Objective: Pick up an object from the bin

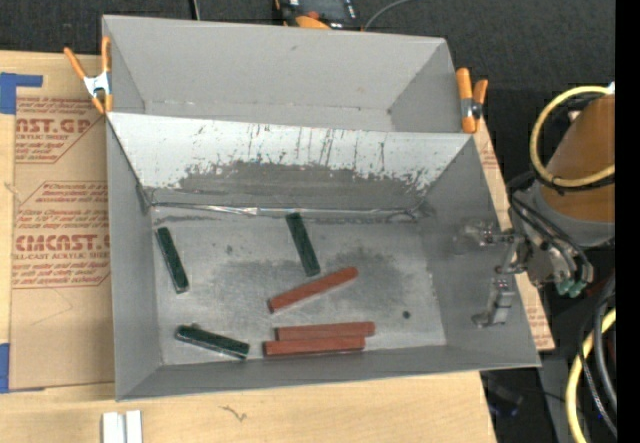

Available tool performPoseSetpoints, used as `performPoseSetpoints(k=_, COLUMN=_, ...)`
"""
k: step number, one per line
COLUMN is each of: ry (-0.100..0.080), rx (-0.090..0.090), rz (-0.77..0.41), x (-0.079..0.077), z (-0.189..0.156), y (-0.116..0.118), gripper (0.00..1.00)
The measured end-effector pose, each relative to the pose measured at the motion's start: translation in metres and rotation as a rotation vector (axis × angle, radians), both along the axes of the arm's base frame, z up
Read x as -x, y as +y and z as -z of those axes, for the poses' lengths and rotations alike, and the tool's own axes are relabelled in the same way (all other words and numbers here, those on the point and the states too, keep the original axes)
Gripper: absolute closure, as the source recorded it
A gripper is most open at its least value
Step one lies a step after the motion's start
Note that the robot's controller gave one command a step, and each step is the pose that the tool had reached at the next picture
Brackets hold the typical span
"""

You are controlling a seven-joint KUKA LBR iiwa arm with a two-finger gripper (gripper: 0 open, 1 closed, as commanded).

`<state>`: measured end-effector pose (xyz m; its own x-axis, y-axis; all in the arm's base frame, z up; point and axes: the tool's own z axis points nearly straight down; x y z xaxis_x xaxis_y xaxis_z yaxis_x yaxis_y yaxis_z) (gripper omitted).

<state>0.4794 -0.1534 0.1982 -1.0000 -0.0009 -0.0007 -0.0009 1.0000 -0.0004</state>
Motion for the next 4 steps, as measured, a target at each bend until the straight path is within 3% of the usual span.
performPoseSetpoints(k=1, ry=0.000, rx=-0.003, rz=-0.098, x=-0.063, z=0.061, y=0.044, gripper=0.00)
performPoseSetpoints(k=2, ry=0.005, rx=-0.006, rz=-0.136, x=-0.070, z=0.133, y=0.119, gripper=0.00)
performPoseSetpoints(k=3, ry=0.000, rx=-0.001, rz=-0.129, x=-0.071, z=0.129, y=0.113, gripper=1.00)
performPoseSetpoints(k=4, ry=-0.007, rx=0.002, rz=-0.517, x=-0.063, z=-0.005, y=0.095, gripper=1.00)
